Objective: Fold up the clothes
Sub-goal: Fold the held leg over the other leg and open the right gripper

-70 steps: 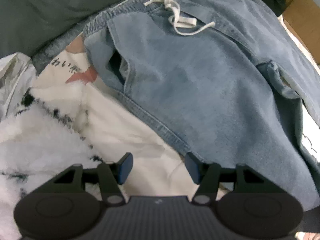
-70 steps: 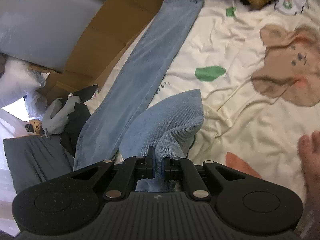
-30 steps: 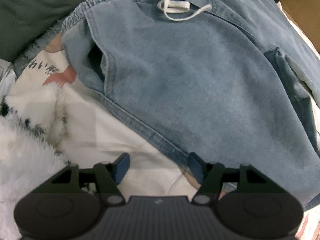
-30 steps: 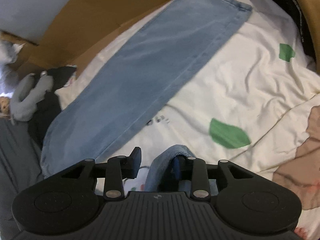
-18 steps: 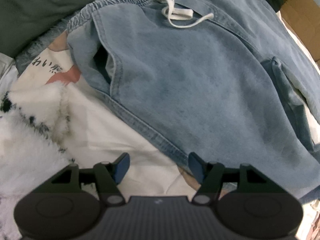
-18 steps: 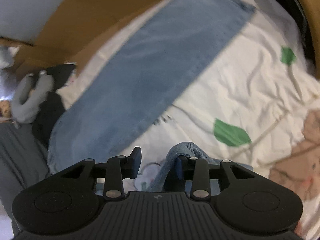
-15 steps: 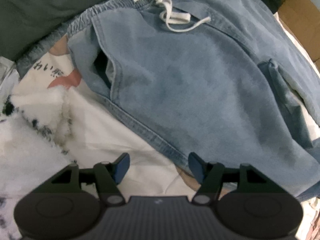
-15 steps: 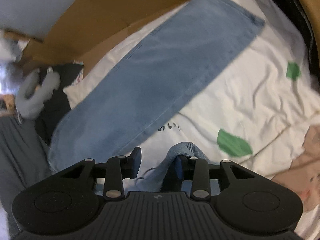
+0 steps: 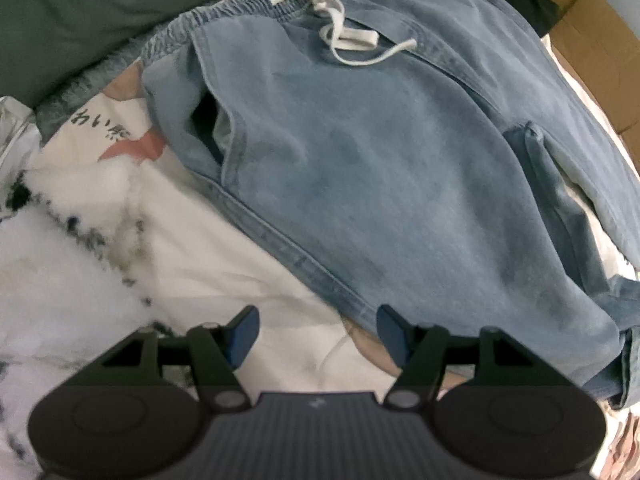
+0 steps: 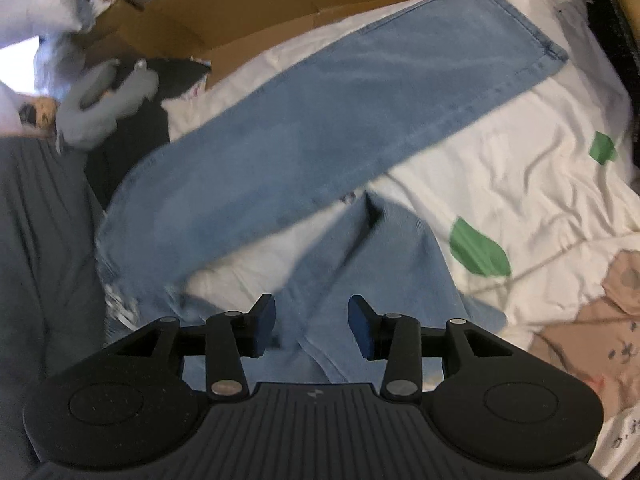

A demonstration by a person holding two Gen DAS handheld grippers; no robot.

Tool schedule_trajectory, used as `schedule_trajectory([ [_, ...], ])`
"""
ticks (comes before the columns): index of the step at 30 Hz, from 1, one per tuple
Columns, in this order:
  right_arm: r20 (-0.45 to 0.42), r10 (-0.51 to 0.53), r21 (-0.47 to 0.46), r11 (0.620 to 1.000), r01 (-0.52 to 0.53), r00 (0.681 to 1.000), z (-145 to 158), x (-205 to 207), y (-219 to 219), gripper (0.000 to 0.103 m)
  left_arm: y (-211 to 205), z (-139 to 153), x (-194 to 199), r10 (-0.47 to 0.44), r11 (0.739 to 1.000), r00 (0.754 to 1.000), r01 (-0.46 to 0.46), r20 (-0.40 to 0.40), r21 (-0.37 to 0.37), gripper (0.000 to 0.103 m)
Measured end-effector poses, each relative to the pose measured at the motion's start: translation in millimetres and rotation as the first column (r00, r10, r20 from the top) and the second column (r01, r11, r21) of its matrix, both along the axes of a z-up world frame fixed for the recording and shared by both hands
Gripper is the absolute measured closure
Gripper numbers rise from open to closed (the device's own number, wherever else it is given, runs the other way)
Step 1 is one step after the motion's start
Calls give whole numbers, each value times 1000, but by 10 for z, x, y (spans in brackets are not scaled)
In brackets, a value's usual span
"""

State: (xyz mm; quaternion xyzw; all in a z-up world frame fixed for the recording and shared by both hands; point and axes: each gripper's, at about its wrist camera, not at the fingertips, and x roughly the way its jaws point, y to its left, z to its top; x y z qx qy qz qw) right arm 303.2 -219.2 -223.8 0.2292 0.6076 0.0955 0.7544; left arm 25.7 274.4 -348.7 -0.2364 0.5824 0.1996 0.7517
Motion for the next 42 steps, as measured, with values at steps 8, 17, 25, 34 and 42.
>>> schedule_trajectory([
  [8, 127, 158, -283, 952, -117, 979, -236, -524, 478, 45, -82, 20, 41, -31, 1000, 999, 31, 24, -1, 35],
  [17, 145, 292, -504, 844, -183, 945, -668, -956, 1000, 26, -75, -47, 3, -10, 999, 999, 11, 34, -38, 35],
  [25, 157, 347, -666, 729, -160, 925, -1060, -1253, 1273, 23, -90, -99, -26, 28, 998, 999, -25, 43, -60, 36],
  [34, 285, 338, -696, 717, -49, 897, -935, -1382, 1049, 32, -134, -104, -23, 10, 999, 999, -7, 46, -54, 36],
  [42, 312, 280, -696, 718, 18, 908, -938, -1237, 1102, 35, -171, -110, -19, 18, 999, 999, -17, 36, -48, 36],
])
